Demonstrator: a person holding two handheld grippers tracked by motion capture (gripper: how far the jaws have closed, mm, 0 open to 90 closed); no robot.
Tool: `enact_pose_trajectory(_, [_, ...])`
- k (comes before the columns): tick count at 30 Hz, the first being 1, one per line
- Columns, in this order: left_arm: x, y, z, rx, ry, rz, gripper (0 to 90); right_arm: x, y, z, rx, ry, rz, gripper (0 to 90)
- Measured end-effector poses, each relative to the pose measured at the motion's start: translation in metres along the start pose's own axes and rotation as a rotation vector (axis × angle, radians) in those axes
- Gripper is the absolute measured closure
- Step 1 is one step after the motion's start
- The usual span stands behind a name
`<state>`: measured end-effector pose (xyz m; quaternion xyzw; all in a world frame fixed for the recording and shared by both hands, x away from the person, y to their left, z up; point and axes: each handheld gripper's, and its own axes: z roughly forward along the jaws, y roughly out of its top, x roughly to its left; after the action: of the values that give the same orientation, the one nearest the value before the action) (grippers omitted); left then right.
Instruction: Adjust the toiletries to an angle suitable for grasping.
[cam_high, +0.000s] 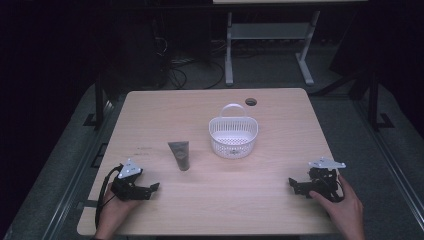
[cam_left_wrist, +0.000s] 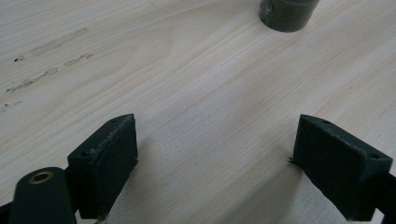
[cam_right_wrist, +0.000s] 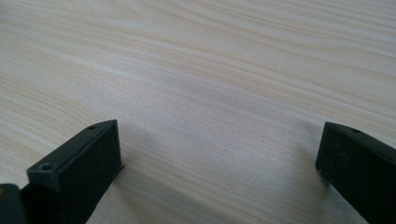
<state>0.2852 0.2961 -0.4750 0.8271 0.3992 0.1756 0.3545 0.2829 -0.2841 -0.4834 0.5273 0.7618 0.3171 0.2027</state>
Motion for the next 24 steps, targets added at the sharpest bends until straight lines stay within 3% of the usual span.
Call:
enact_pose_trajectory(9, [0.001, 0.000, -0.001, -0.005, 0.005, -0.007, 14.9, 0.000, 0.000, 0.000, -0.002, -0.002, 0.002, 0.0])
enact_pose_trajectory(18, [0.001, 0.002, -0.005, -0.002, -0.007, -0.030, 30.5, 0.000, 0.000, 0.000, -0.001, -0.002, 0.001, 0.0])
enact_pose_trajectory(24, [0.001, 0.007, -0.012, -0.006, -0.029, -0.040, 50.1, 0.000, 0.000, 0.000, -0.001, -0.002, 0.002, 0.0])
